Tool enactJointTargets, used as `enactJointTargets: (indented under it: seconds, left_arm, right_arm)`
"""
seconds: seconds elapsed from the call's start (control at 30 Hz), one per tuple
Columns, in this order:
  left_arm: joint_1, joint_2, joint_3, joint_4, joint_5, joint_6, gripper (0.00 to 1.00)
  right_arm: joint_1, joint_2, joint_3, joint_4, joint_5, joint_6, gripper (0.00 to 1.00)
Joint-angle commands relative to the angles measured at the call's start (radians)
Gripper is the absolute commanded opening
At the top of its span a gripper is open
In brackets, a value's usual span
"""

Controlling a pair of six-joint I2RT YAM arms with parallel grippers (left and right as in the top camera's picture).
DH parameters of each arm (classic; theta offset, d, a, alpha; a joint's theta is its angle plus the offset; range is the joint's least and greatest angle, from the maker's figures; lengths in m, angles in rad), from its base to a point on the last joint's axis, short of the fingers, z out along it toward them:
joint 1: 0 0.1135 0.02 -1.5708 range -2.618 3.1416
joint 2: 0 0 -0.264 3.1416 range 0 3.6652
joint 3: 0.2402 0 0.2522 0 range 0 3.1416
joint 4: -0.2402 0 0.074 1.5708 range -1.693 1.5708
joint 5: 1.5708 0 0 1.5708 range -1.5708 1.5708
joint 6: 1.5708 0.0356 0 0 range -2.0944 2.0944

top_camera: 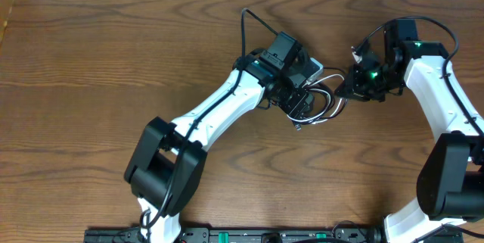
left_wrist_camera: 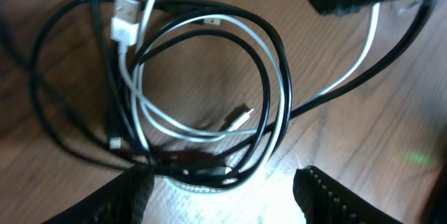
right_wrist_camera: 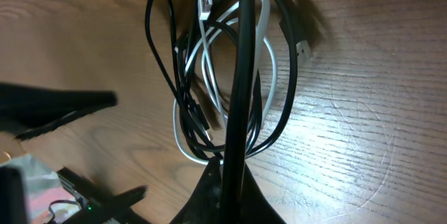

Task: Untangle cables

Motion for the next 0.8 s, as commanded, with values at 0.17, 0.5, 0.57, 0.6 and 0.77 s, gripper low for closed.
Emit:
enactJointTargets:
  seconds: [0.17,0.5,0.57,0.6,0.77]
  left_arm:
    - [-0.005,0.088,-0.006,0.002,0.126,0.202,0.66]
    - [-0.008,0.166,-0.006,0.019,0.234,0.235,0.57]
    - [-0.008,0.187,-0.006,0.031,0.227,0.235,0.50]
    - [-0.008,0.193,-0.006,0.035,0.226,0.235,0.47]
    - [-0.006,0.194,-0.005,0.050,0.223,0.233,0.22]
  right_arm:
    - [-0.031,0.003,-0.002,-0.014,-0.018,-0.020,0.01]
    - [-0.047,0.003,-0.002,-0.016,-0.018,-0.020,0.01]
    - [-0.048,0.003,-0.002,-0.016,-0.018,-0.020,0.01]
    - [-0.048,0.003,-0.002,-0.017,-0.018,-0.020,0.01]
    - [-0.050,0.003,-0.002,-0.019,-0.018,-0.020,0.01]
